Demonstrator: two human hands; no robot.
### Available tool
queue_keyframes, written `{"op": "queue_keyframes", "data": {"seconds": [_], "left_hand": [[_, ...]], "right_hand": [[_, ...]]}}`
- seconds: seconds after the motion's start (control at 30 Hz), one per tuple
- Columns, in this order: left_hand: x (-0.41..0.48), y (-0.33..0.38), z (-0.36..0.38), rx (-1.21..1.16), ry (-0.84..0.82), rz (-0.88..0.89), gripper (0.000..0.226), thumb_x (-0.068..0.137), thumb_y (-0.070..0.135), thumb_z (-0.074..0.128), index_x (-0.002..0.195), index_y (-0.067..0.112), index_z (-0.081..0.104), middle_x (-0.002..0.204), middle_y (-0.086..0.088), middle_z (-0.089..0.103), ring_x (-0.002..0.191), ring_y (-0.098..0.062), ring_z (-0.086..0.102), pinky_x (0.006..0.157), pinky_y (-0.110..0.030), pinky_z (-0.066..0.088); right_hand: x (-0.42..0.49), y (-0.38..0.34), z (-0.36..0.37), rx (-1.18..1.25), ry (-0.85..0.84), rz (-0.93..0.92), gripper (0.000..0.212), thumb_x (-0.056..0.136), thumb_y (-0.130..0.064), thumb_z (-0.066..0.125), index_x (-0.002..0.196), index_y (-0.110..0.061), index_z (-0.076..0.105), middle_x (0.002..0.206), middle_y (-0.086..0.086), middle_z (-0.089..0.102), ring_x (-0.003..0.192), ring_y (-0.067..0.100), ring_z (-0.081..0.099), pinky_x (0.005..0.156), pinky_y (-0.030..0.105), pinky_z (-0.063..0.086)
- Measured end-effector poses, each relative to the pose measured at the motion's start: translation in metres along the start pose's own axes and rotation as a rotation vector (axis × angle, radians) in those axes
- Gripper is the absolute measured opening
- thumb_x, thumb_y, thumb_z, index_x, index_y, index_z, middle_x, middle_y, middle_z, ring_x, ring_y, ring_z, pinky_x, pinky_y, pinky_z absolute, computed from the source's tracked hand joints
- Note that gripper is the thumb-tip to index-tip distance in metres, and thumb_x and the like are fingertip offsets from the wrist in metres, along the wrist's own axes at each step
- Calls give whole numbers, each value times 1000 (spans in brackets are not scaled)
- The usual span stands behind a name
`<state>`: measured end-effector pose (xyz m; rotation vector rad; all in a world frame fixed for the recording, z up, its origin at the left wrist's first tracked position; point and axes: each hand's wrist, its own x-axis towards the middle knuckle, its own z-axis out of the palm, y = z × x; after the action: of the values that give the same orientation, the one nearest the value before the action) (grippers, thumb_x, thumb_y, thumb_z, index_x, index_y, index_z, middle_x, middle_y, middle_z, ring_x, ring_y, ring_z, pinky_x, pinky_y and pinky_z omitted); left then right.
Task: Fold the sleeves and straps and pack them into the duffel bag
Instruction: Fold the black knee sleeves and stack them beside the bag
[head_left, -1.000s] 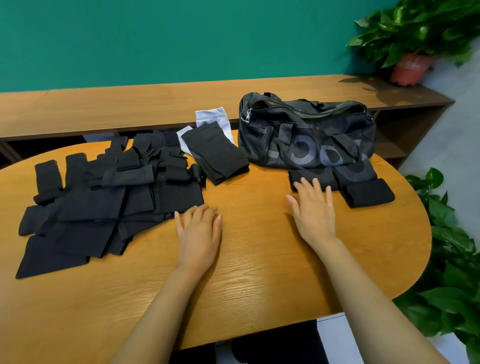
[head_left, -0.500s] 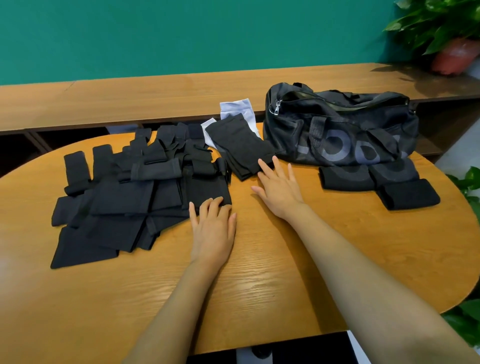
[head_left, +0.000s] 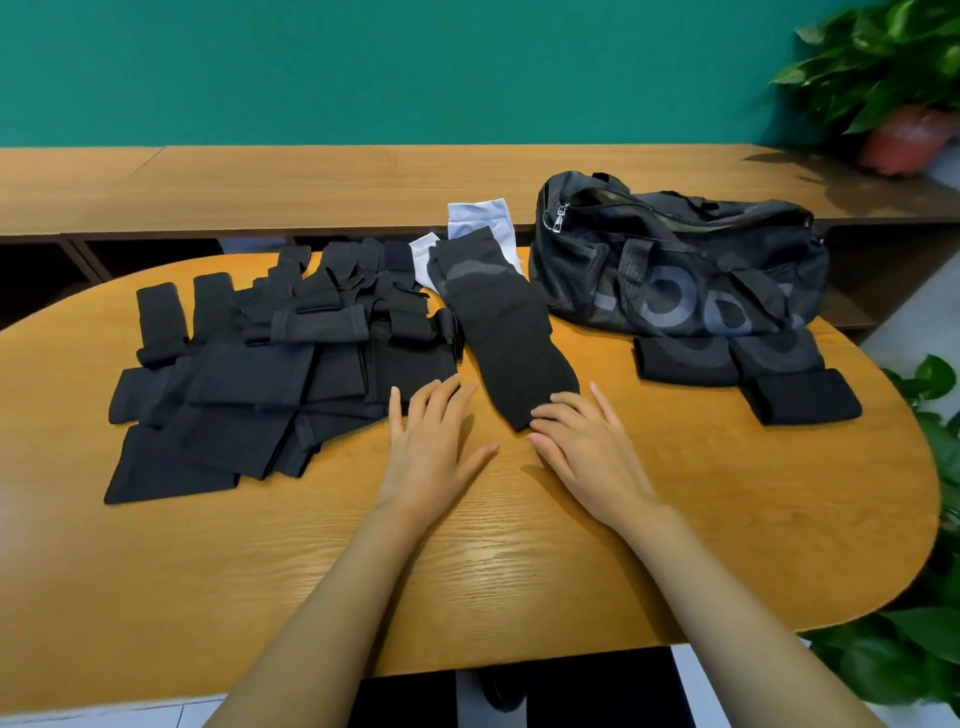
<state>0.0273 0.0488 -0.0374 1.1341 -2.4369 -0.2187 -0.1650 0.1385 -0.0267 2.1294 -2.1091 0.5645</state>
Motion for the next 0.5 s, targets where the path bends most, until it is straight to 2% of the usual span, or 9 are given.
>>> {"op": "queue_keyframes", "data": {"seconds": [0.07, 0.17, 0.23, 0.33, 0.4, 0.5], "left_hand": [[-3, 1, -2, 1, -10, 110, 66, 91, 49, 58, 149, 27, 35, 152, 5, 39, 142, -16, 29, 121, -51, 2], [-10, 4, -4, -6, 10, 256, 53, 92, 38, 61, 142, 26, 48, 146, 6, 47, 138, -14, 37, 121, -52, 9], [-16, 8, -5, -28, 31, 291, 43, 92, 33, 61, 134, 25, 56, 139, 7, 54, 133, -12, 43, 120, -50, 12], [-29, 13, -5, -88, 67, 306, 30, 92, 26, 58, 122, 22, 66, 124, 7, 64, 121, -10, 53, 119, -46, 17], [-39, 17, -6, -136, 84, 277, 25, 93, 23, 56, 115, 21, 68, 113, 9, 68, 111, -8, 58, 119, -38, 17], [-52, 21, -7, -241, 102, 125, 25, 94, 24, 53, 114, 22, 68, 108, 11, 70, 104, -4, 61, 118, -37, 20]], "right_hand": [[-13, -5, -5, 54, 41, -29, 52, 101, -47, 28, 112, -23, 73, 117, -11, 67, 122, 8, 49, 121, 37, 11], [-26, -12, -9, 143, 108, -61, 50, 103, -45, 29, 111, -22, 73, 115, -11, 68, 118, 7, 50, 119, 36, 18], [-33, -16, -11, 193, 142, -96, 49, 104, -44, 30, 113, -21, 72, 116, -11, 68, 118, 7, 50, 117, 35, 23], [-44, -19, -14, 256, 161, -142, 41, 103, -42, 38, 115, -21, 71, 118, -11, 67, 119, 5, 50, 112, 29, 30], [-53, -16, -15, 289, 138, -132, 38, 99, -48, 45, 116, -22, 68, 122, -11, 64, 121, 4, 49, 108, 27, 35], [-65, -12, -15, 278, 52, -54, 53, 89, -62, 54, 127, -26, 56, 132, -12, 56, 126, 1, 43, 106, 22, 32]]}}
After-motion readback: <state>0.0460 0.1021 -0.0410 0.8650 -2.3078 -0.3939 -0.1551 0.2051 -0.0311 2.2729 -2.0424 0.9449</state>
